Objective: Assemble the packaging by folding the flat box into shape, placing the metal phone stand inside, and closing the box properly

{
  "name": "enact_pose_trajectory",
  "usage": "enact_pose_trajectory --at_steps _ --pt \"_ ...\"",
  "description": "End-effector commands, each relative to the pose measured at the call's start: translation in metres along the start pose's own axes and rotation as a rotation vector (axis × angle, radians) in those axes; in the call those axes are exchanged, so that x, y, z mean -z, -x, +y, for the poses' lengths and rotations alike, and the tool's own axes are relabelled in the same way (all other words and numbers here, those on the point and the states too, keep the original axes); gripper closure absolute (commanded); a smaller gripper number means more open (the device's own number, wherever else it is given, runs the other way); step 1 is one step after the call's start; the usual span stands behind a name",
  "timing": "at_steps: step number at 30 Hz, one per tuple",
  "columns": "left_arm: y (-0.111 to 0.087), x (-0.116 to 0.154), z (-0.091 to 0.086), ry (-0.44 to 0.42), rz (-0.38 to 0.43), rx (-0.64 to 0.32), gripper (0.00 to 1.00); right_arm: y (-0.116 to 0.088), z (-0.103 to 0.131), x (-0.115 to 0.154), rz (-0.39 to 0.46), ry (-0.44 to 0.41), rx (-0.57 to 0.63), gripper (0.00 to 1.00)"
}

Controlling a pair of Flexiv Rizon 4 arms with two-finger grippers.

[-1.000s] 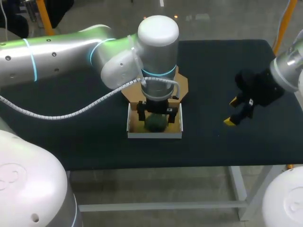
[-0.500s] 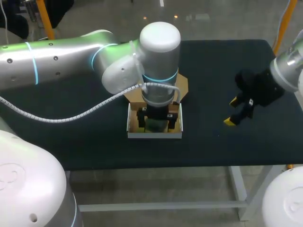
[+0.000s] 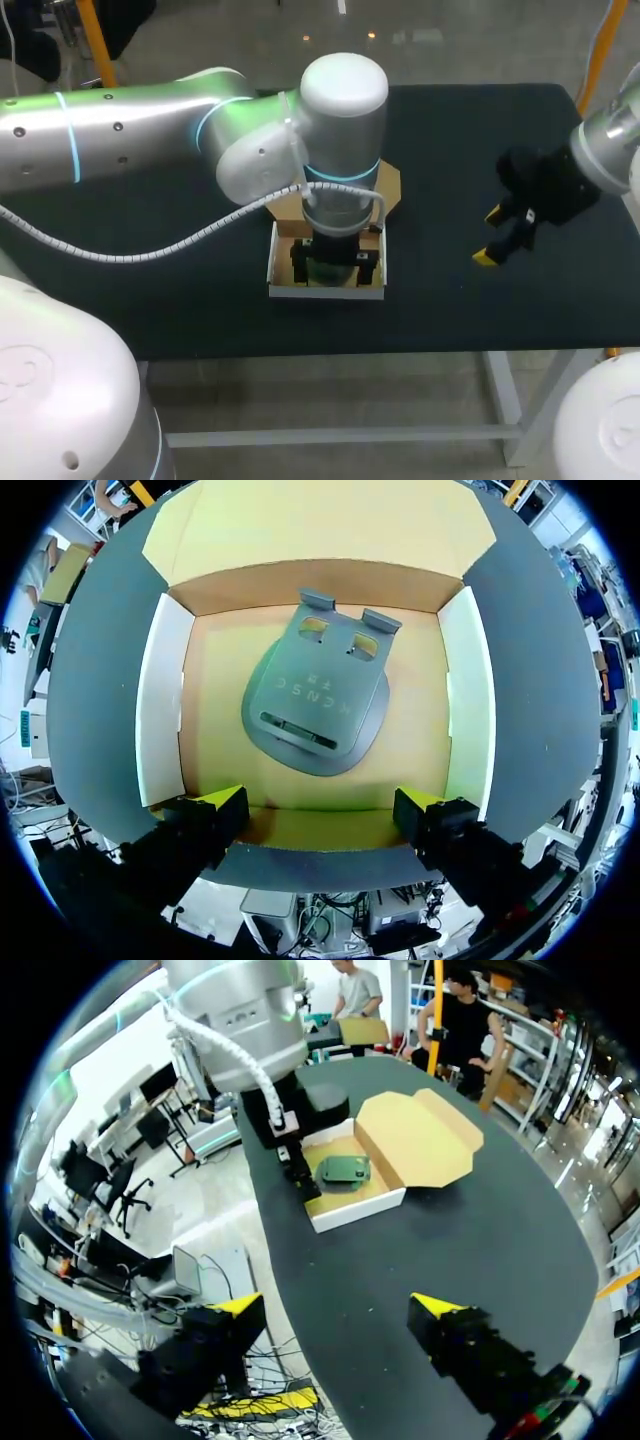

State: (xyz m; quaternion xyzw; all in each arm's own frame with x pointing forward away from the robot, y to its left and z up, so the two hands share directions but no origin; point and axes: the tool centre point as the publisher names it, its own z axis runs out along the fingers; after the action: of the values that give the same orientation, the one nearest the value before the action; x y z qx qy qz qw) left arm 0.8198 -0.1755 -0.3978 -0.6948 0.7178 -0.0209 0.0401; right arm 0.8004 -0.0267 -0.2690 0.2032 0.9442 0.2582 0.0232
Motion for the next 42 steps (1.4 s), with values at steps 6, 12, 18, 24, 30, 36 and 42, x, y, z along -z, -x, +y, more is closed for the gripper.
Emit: enact_pose_trajectory --at_steps 6,12,18,24,30,36,42 --pt "-0.001 0.001 0.016 0.001 -0.014 0.028 0.0 0.0 -0.001 0.001 0.005 0.003 0.002 0.0" --pt "0.0 0.001 0.026 0.01 -0.014 0.044 0.0 0.0 -0.001 0.001 0.005 0.003 0.002 0.0" --pt "0.001 0.004 0.034 0.011 -0.012 0.049 0.0 0.0 -0.001 0.001 0.005 0.003 0.002 0.0" --pt "0.0 0.007 0.041 0.008 -0.016 0.05 0.0 0.0 -0.001 0.001 0.005 0.003 0.002 0.0" --pt "0.0 0.015 0.043 -0.031 -0.022 0.07 0.0 0.0 -0.001 0.001 0.005 0.003 0.002 0.0" --pt "0.003 0.038 0.036 -0.069 0.016 0.068 0.0 0.0 -0.001 0.001 0.005 0.003 0.002 0.0" --pt "0.014 0.078 0.041 -0.128 0.068 -0.018 0.0 0.0 -0.001 0.001 0.005 0.003 0.002 0.0"
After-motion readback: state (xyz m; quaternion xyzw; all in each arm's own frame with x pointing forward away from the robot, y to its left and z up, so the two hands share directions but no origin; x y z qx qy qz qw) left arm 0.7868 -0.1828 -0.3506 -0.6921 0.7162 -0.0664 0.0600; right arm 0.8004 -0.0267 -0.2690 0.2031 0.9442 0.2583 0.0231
